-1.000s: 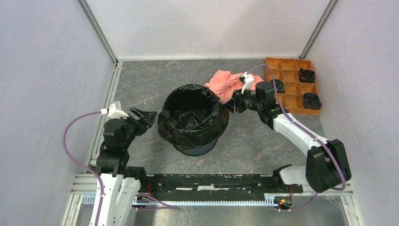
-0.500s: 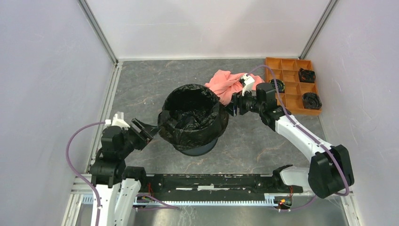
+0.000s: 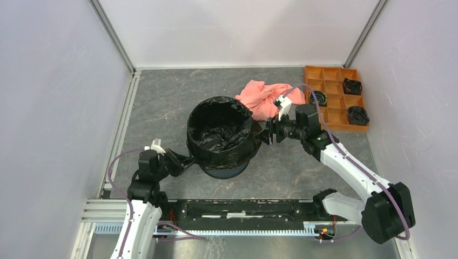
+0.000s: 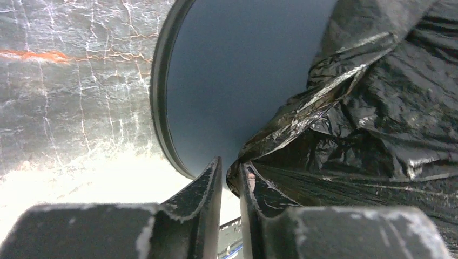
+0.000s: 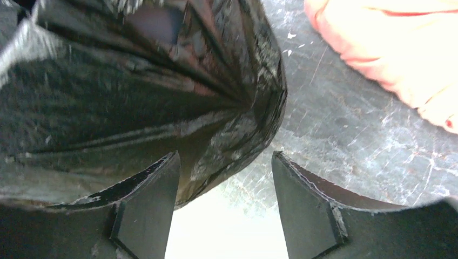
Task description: Put the trash bags into the trash bin
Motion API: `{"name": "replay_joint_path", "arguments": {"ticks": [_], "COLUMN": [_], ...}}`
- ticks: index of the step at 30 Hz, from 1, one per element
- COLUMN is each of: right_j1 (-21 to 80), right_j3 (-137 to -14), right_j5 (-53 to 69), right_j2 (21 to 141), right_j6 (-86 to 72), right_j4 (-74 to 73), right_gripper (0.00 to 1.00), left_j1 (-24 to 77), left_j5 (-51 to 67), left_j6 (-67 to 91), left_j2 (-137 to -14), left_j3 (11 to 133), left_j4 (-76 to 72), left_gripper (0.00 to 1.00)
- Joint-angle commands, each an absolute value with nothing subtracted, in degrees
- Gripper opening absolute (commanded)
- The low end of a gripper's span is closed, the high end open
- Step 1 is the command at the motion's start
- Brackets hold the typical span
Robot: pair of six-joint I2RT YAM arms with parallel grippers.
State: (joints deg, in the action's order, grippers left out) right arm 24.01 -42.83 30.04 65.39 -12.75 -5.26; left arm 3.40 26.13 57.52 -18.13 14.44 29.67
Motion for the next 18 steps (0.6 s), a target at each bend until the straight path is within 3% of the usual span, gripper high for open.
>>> {"name": "replay_joint_path", "arguments": {"ticks": [1,7,13,18], "right_j1": [24.18,24.22,25.77,28.98], "right_j3": [-39.33,-36.68,-34.21,-32.30], "right_j5": [34.24,40.56,42.07,38.72], "right_j2": [61.76,58.54,58.27,61.61], "right_j6": [-13.61,-17.87,-23.09,-22.99], "right_j4": [-5.01,-2.82,3.09,5.42], "right_gripper": [0.70,0.73,0.76,0.63], "left_j1": [3.34,3.41,3.42,3.35], "left_j5": [26.34,26.34,24.94,23.62], "left_j6": [61.61,59.13,58.38,58.72], "left_j2": [-20.04,-28.40,-26.60,-25.33], "left_j3": [10.06,9.98,10.86,10.29], "left_j4": [13.18,8.27,10.20,11.37], "left_gripper": [0.22,0.13,0.11,0.04]}}
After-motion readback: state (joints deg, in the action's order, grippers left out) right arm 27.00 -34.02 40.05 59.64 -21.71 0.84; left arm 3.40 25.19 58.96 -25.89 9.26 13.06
